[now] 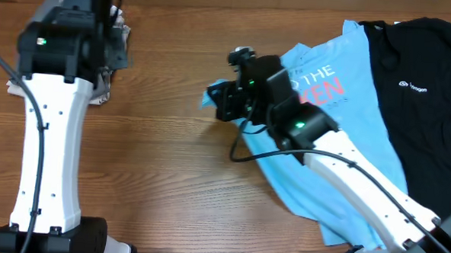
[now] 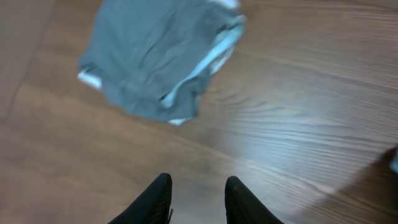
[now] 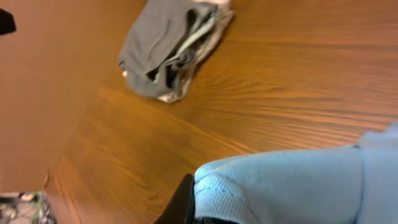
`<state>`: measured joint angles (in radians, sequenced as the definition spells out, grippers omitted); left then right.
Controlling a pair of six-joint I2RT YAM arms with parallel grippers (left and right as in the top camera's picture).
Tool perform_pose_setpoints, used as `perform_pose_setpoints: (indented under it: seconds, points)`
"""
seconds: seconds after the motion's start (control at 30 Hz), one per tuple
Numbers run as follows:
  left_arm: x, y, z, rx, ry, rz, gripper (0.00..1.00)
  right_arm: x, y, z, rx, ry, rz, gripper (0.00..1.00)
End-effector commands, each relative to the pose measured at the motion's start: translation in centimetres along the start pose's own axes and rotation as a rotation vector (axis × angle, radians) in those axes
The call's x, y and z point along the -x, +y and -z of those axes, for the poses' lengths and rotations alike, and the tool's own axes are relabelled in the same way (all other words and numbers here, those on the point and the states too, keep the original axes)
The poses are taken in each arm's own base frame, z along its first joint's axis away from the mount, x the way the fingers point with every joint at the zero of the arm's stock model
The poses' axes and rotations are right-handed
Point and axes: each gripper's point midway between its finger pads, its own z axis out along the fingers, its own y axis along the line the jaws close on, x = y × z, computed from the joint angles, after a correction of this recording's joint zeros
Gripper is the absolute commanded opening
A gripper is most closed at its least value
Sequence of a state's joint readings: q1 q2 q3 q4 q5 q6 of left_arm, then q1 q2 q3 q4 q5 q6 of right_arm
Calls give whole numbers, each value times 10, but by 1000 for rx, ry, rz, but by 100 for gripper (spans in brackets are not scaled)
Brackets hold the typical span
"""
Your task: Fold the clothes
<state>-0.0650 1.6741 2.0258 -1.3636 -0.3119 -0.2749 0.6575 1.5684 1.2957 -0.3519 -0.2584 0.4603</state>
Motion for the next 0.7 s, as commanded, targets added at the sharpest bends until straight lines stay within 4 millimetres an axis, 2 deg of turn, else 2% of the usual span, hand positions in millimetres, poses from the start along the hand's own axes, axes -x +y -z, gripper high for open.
perform_pose_setpoints:
  seconds: [0.0,0.13,0.33,0.37,0.4,0.43,0.47,0.57,0.67]
  points:
    - [3,31,1,60,4,103,31,-18,25,-30,60,45,-12,4]
    - [0,49,-1,87,25,135,31,-58,54,-60,130,132,-9,4]
    - [-1,54,-3,89,32,150,32,-108,96,-78,202,221,44,4]
    - [-1,54,-3,89,32,150,32,-112,100,-78,203,226,51,9]
    - [-1,54,-3,89,32,150,33,-115,102,-78,204,228,55,24]
    - [-1,54,-3,89,32,150,34,-114,102,-77,203,228,54,32]
    - [-1,54,-3,89,33,149,35,-112,101,-75,201,228,52,50]
    - [-1,53,-3,84,33,149,37,-92,88,-61,158,218,23,65]
    - [-1,48,-3,52,40,128,39,-61,61,-28,59,198,-31,80]
